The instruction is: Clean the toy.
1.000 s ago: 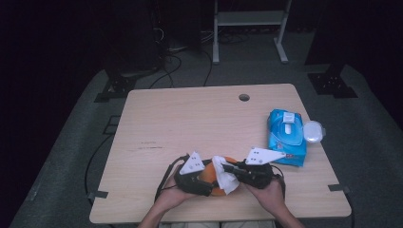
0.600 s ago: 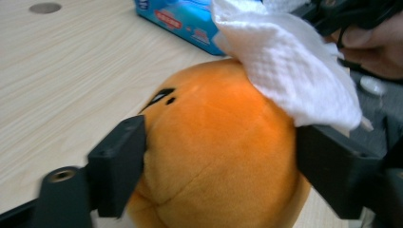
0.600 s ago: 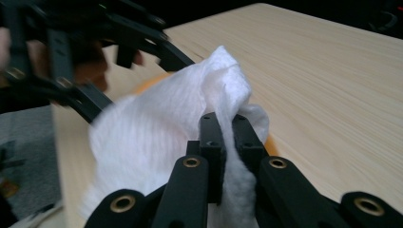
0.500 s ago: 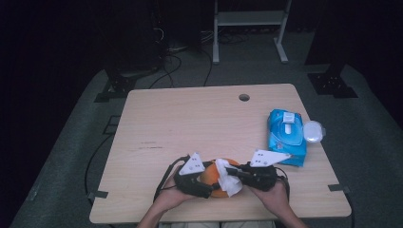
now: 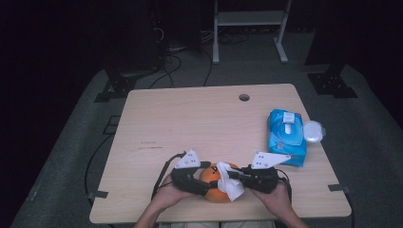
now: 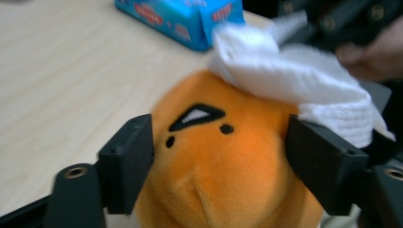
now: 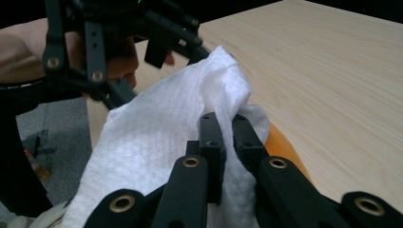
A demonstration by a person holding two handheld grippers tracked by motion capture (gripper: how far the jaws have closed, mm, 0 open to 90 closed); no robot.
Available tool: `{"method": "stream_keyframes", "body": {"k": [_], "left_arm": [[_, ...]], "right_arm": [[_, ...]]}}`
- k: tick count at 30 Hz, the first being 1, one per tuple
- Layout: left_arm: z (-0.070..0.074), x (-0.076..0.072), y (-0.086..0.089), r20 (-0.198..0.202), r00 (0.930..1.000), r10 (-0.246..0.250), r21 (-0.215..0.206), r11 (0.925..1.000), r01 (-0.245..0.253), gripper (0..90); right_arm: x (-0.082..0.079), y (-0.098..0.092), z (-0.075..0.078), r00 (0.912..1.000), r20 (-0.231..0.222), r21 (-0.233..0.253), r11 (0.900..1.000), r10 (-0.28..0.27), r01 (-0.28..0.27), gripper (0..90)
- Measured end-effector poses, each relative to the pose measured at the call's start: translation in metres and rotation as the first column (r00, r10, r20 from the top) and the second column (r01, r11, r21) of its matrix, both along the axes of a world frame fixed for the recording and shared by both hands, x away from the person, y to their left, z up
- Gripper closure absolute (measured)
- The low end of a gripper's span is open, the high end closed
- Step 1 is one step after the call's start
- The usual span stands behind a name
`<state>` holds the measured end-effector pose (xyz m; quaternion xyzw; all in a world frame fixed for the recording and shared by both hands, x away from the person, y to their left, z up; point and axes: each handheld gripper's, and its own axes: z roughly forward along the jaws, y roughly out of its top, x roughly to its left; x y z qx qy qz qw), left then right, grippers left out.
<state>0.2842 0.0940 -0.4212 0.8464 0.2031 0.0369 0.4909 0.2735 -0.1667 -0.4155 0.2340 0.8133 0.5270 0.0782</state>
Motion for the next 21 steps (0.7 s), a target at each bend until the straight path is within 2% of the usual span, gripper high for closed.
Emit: {"method": "stream_keyframes", "body": {"k": [2,5,6,7,9,12,13,14,16,18,21], "left_arm": [[0.001,-0.004,-0.002,0.024,0.9989,-0.040,0.030,0.9988,0.039,29.4],[0.001,-0.006,-0.003,0.025,0.9973,-0.070,0.029,0.9972,0.069,29.1],[0.003,-0.005,-0.001,0.015,0.9984,-0.055,0.018,0.9984,0.054,26.5],[0.003,-0.003,0.000,0.000,0.9996,-0.029,0.014,0.9995,0.029,20.2],[0.001,0.004,0.002,-0.080,0.9967,0.016,0.011,0.9998,-0.015,10.8],[-0.005,0.005,-0.001,-0.104,0.9945,-0.013,0.023,0.9996,0.015,9.6],[-0.005,0.003,-0.004,-0.093,0.9953,-0.027,0.028,0.9991,0.030,10.7],[-0.004,-0.001,-0.008,-0.059,0.9972,-0.046,0.060,0.9970,0.050,14.1],[-0.002,-0.006,-0.010,-0.004,0.9966,-0.083,0.122,0.9891,0.083,20.8],[-0.003,-0.009,-0.009,0.007,0.9951,-0.098,0.135,0.9861,0.097,24.7],[-0.003,-0.010,-0.007,0.009,0.9938,-0.111,0.136,0.9848,0.109,26.0]], "right_arm": [[0.006,-0.006,-0.002,0.9993,-0.019,0.001,1.000,-0.030,0.030,84.2],[0.010,-0.018,-0.007,0.9965,-0.049,-0.008,0.998,-0.069,0.068,84.2],[0.008,-0.021,-0.009,0.9963,-0.051,-0.014,0.998,-0.070,0.069,84.2],[0.005,-0.022,-0.009,0.9969,-0.046,-0.021,0.998,-0.064,0.064,84.2],[-0.002,-0.023,-0.009,0.9980,-0.044,-0.021,0.999,-0.045,0.044,84.1],[-0.011,-0.018,-0.007,0.9994,-0.034,-0.015,1.000,-0.007,0.007,83.9],[-0.012,-0.015,-0.005,0.9995,-0.030,-0.007,1.000,0.010,-0.010,83.9],[-0.012,-0.011,-0.004,0.9994,-0.026,-0.001,1.000,0.024,-0.024,84.0],[-0.010,-0.001,-0.002,0.9985,-0.021,0.006,0.999,0.051,-0.051,84.0],[-0.006,0.006,0.000,0.9983,-0.013,0.001,0.998,0.057,-0.057,84.0],[0.004,0.002,-0.002,0.9999,-0.014,-0.012,1.000,0.006,-0.006,84.0]]}}
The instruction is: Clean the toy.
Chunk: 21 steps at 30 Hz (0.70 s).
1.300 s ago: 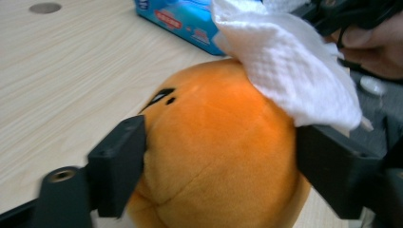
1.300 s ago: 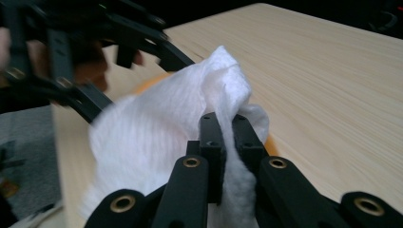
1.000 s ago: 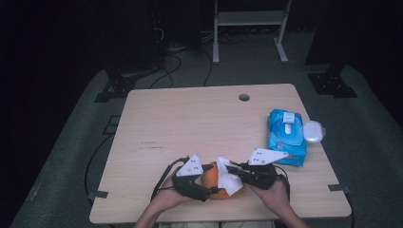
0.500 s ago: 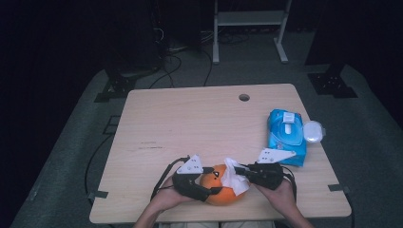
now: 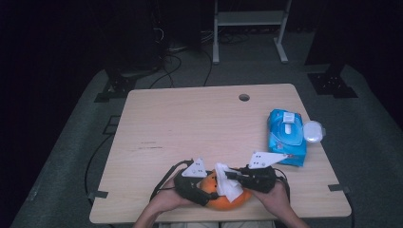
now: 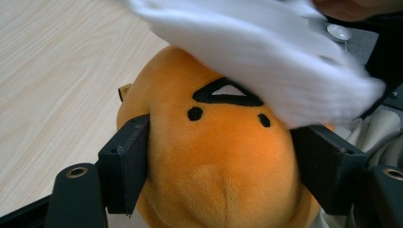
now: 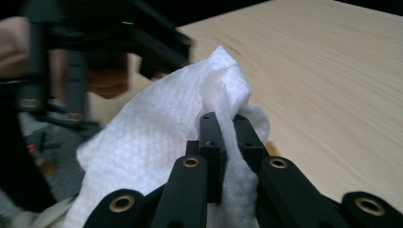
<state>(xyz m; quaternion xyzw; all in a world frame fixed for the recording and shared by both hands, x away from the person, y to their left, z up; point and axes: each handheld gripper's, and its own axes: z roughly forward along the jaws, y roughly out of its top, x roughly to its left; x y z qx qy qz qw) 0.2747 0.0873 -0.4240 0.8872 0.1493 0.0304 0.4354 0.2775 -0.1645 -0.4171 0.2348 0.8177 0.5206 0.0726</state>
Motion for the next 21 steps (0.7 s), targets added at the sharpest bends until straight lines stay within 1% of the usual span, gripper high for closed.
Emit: {"method": "stream_keyframes", "body": {"k": [1,2,3,4,5,6,7,8,9,10,11,13,14,15,16,18,19,20,21], "left_arm": [[0.000,0.000,0.000,-0.002,1.0000,-0.001,-0.004,1.0000,0.001,25.9],[0.000,0.001,0.000,-0.014,0.9999,0.002,-0.015,0.9999,-0.002,25.2],[0.001,0.002,-0.001,-0.030,0.9995,0.007,-0.026,0.9996,-0.008,22.7],[0.002,0.003,-0.002,-0.052,0.9985,0.016,-0.044,0.9988,-0.018,18.3],[0.004,0.005,-0.003,-0.063,0.9978,0.017,-0.057,0.9981,-0.021,14.4],[0.005,0.005,-0.006,-0.069,0.9973,0.024,-0.057,0.9980,-0.027,11.7],[0.005,0.005,-0.010,-0.063,0.9978,0.018,-0.030,0.9993,-0.020,9.7],[0.004,0.003,-0.014,-0.048,0.9988,0.010,-0.008,0.9999,-0.010,9.4],[0.004,0.001,-0.016,-0.031,0.9995,0.006,0.005,1.0000,-0.006,9.9],[0.004,-0.002,-0.017,-0.001,1.0000,0.007,0.018,0.9998,-0.007,14.7],[0.006,-0.004,-0.017,0.036,0.9993,0.007,0.025,0.9997,-0.008,21.7],[0.009,-0.008,-0.016,0.089,0.9958,0.021,0.019,0.9996,-0.023,34.0],[0.010,-0.009,-0.015,0.118,0.9924,0.034,0.011,0.9993,-0.035,37.0],[0.011,-0.009,-0.014,0.151,0.9873,0.048,0.009,0.9987,-0.050,38.5],[0.012,-0.009,-0.012,0.188,0.9799,0.067,0.007,0.9975,-0.070,39.4],[0.013,-0.005,-0.006,0.211,0.9703,0.119,-0.001,0.9927,-0.121,39.2],[0.012,-0.003,-0.003,0.222,0.9648,0.141,0.002,0.9895,-0.145,39.0],[0.011,-0.001,0.000,0.229,0.9606,0.158,-0.005,0.9869,-0.161,38.8],[0.009,0.002,0.004,0.220,0.9604,0.171,-0.005,0.9847,-0.174,38.5]], "right_arm": [[0.004,-0.005,-0.003,0.9998,-0.012,-0.005,1.000,-0.018,0.018,83.9],[0.007,-0.011,-0.007,0.9990,-0.029,-0.006,0.999,-0.034,0.034,84.0],[0.007,-0.017,-0.011,0.9977,-0.048,-0.006,0.999,-0.047,0.047,84.0],[0.006,-0.023,-0.015,0.9968,-0.057,-0.011,0.998,-0.055,0.055,84.0],[0.003,-0.028,-0.017,0.9958,-0.066,-0.014,0.998,-0.063,0.062,84.0],[0.000,-0.031,-0.019,0.9951,-0.073,-0.008,0.998,-0.068,0.067,84.1],[-0.005,-0.033,-0.017,0.9949,-0.076,-0.004,0.998,-0.066,0.065,84.1],[-0.009,-0.032,-0.015,0.9965,-0.062,-0.008,0.998,-0.056,0.056,84.0],[-0.012,-0.029,-0.011,0.9979,-0.048,-0.005,0.999,-0.043,0.043,84.0],[-0.014,-0.025,-0.008,0.9989,-0.041,0.007,1.000,-0.025,0.025,84.0],[-0.015,-0.022,-0.006,0.9992,-0.039,0.028,1.000,-0.005,0.006,84.0],[-0.014,-0.013,-0.001,0.9995,-0.027,0.050,0.999,0.018,-0.016,83.9],[-0.012,-0.010,0.001,0.9997,-0.017,0.052,0.999,0.017,-0.016,84.0],[-0.009,-0.008,0.002,0.9999,-0.007,0.054,0.998,0.014,-0.013,84.0],[-0.005,-0.008,0.003,1.0000,-0.007,0.056,0.998,0.005,-0.005,83.9],[0.004,-0.013,0.000,0.9992,-0.026,0.066,0.997,-0.031,0.032,84.0],[0.009,-0.018,-0.004,0.9972,-0.043,0.056,0.996,-0.061,0.063,84.0],[0.012,-0.021,-0.009,0.9949,-0.064,0.044,0.996,-0.078,0.081,84.0],[0.014,-0.023,-0.012,0.9929,-0.083,0.040,0.995,-0.085,0.089,84.1]]}}
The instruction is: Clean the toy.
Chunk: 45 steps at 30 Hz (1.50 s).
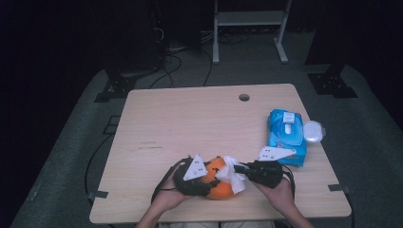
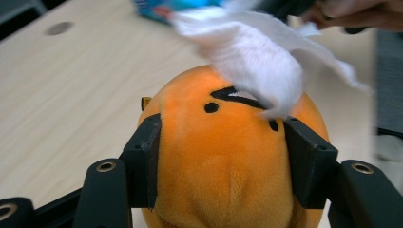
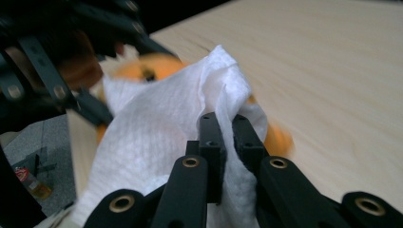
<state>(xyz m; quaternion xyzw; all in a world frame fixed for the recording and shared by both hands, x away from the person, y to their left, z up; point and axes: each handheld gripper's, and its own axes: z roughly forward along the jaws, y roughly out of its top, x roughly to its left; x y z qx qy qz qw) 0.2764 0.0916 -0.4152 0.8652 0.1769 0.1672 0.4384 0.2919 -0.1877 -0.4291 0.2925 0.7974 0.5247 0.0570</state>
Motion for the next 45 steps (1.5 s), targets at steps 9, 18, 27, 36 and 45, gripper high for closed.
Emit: {"method": "stream_keyframes", "body": {"k": [9,18,27,36,45], "left_arm": [[0.006,0.007,0.014,-0.085,0.9963,-0.010,-0.110,0.9939,0.000,16.8],[-0.006,0.009,0.015,-0.116,0.9930,-0.023,-0.041,0.9990,0.018,26.7],[-0.009,0.009,0.017,-0.133,0.9904,-0.036,-0.032,0.9990,0.032,26.9],[-0.006,0.011,0.019,-0.159,0.9861,-0.050,-0.047,0.9980,0.043,23.3],[0.005,0.026,0.001,-0.158,0.9865,-0.041,-0.063,0.9975,0.031,10.5]], "right_arm": [[0.006,0.022,0.000,0.9987,0.006,0.005,0.999,0.050,-0.050,84.0],[0.009,0.016,-0.008,0.9996,-0.005,-0.052,0.998,0.028,-0.029,84.0],[0.010,0.010,-0.007,0.9999,-0.015,-0.050,0.999,0.001,-0.002,83.9],[0.002,0.003,-0.008,0.9993,-0.019,-0.087,0.996,0.031,-0.033,83.9],[-0.007,-0.060,-0.007,0.9976,-0.020,-0.098,0.993,-0.066,0.063,83.0]]}}
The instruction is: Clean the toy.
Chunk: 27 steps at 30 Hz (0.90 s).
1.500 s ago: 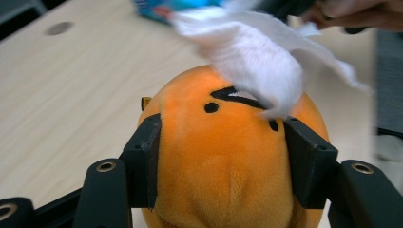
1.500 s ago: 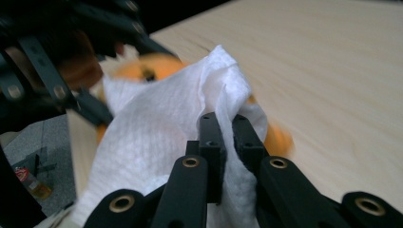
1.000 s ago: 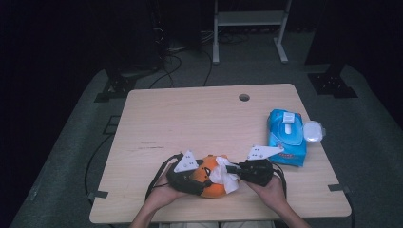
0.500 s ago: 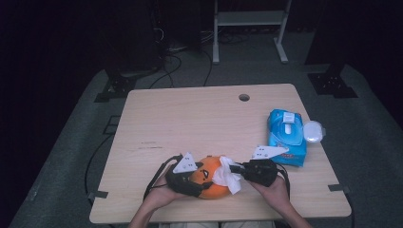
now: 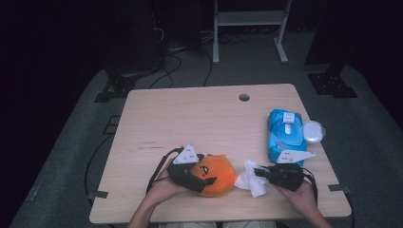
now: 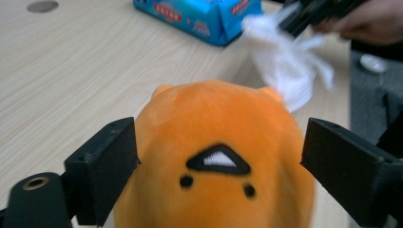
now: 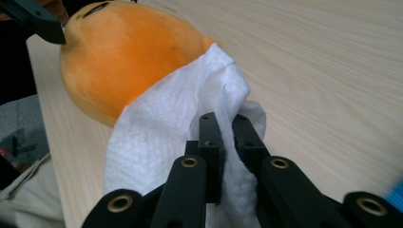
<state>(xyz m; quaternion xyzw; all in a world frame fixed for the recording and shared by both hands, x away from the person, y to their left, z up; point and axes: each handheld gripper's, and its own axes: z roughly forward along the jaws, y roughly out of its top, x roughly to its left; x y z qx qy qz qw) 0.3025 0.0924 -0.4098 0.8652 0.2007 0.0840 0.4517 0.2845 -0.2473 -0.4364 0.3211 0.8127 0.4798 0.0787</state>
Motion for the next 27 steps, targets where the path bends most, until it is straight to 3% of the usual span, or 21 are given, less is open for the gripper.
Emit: {"method": "stream_keyframes", "body": {"k": [6,8,9,12,14,16,18,20,24,27], "left_arm": [[-0.006,0.010,-0.009,-0.037,0.9987,0.036,0.016,0.9993,-0.035,10.6],[-0.016,0.007,-0.011,-0.049,0.9983,0.032,0.023,0.9993,-0.030,23.1],[-0.021,0.004,-0.013,-0.030,0.9993,0.024,0.038,0.9990,-0.023,27.1],[-0.016,-0.001,-0.013,0.003,0.9994,0.034,0.027,0.9991,-0.034,42.8],[-0.010,-0.002,-0.012,0.019,0.9986,0.050,-0.004,0.9988,-0.049,47.5],[-0.005,0.000,-0.012,0.027,0.9975,0.065,-0.011,0.9979,-0.065,48.4],[-0.003,0.004,-0.014,0.052,0.9955,0.079,0.012,0.9968,-0.079,48.4],[-0.001,0.012,-0.013,0.050,0.9939,0.098,0.002,0.9951,-0.098,48.1],[0.004,0.028,-0.013,0.088,0.9855,0.145,-0.008,0.9894,-0.145,46.6],[0.008,0.040,-0.015,0.106,0.9830,0.150,0.008,0.9884,-0.152,45.7]], "right_arm": [[-0.005,-0.025,-0.003,0.9995,0.016,-0.068,0.997,-0.028,0.029,80.0],[-0.006,-0.033,-0.008,0.9995,-0.009,-0.082,0.996,-0.031,0.030,75.6],[-0.006,-0.035,-0.009,0.9992,-0.013,-0.085,0.996,-0.037,0.036,72.7],[-0.007,-0.040,-0.013,0.9988,-0.032,-0.091,0.995,-0.037,0.034,66.7],[-0.007,-0.042,-0.012,0.9987,-0.037,-0.080,0.996,-0.036,0.033,60.3],[-0.007,-0.043,-0.010,0.9989,-0.029,-0.068,0.997,-0.036,0.034,56.2],[-0.006,-0.044,-0.008,0.9989,-0.019,-0.060,0.997,-0.042,0.041,53.3],[-0.005,-0.045,-0.007,0.9989,-0.015,-0.050,0.998,-0.045,0.045,49.4],[-0.002,-0.045,-0.006,0.9988,-0.016,-0.040,0.998,-0.047,0.046,48.4],[-0.001,-0.044,-0.005,0.9986,-0.019,-0.034,0.998,-0.049,0.048,46.9]]}}
